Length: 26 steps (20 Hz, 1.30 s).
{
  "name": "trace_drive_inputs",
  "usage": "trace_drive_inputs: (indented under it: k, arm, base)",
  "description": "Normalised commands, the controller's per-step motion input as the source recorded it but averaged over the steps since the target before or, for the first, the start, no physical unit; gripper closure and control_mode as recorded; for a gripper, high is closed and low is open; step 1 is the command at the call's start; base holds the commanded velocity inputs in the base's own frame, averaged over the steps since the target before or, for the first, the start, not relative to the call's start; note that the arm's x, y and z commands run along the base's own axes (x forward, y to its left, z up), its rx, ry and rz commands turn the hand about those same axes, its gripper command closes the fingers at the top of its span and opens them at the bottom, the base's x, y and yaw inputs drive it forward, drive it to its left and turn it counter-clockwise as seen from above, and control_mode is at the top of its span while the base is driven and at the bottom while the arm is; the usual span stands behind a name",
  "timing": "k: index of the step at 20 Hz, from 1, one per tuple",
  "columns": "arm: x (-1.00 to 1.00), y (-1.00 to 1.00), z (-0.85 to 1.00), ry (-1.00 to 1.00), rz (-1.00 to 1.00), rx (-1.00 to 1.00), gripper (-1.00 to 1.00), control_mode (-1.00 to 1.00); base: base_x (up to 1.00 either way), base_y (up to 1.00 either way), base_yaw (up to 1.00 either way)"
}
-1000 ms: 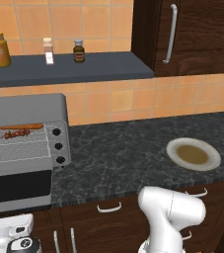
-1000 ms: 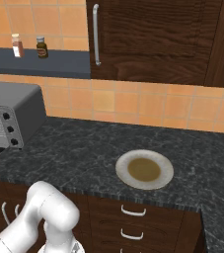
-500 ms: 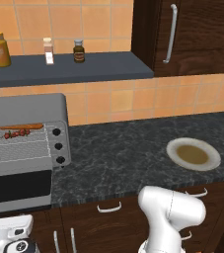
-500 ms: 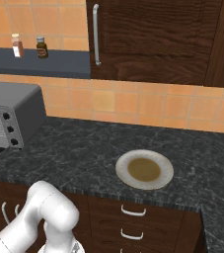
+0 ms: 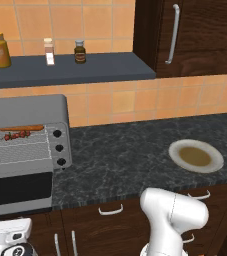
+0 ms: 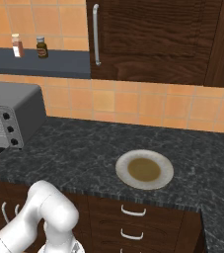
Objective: Pick up the kebab skewer and baguette bread, and place them inside the toaster oven. Close the toaster oven door and start by setting the timer.
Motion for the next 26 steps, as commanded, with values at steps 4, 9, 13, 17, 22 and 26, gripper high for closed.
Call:
trace_drive_inputs:
  k: [4, 9, 13, 17, 22, 26]
  arm:
    - [0.16, 0.02, 0.07, -0.01, 0.0, 0.0, -1.0, -1.0]
    - [0.08, 0.0, 0.25, -0.05, 0.0, 0.0, -1.0, -1.0]
    - [0.07, 0.0, 0.42, -0.08, 0.0, 0.0, -1.0, -1.0]
    - [0.17, 0.0, 0.47, -0.09, 0.0, 0.0, -1.0, -1.0]
    - [0.22, 0.0, 0.38, -0.07, 0.0, 0.0, -1.0, -1.0]
    - [0.3, 0.0, 0.38, -0.04, 0.0, 0.0, -1.0, -1.0]
  base:
    - [0.0, 0.0, 0.0]
    - [0.0, 0.0, 0.0]
    - [0.0, 0.0, 0.0]
    - [0.0, 0.0, 0.0]
    - [0.0, 0.0, 0.0]
    - [0.0, 0.0, 0.0]
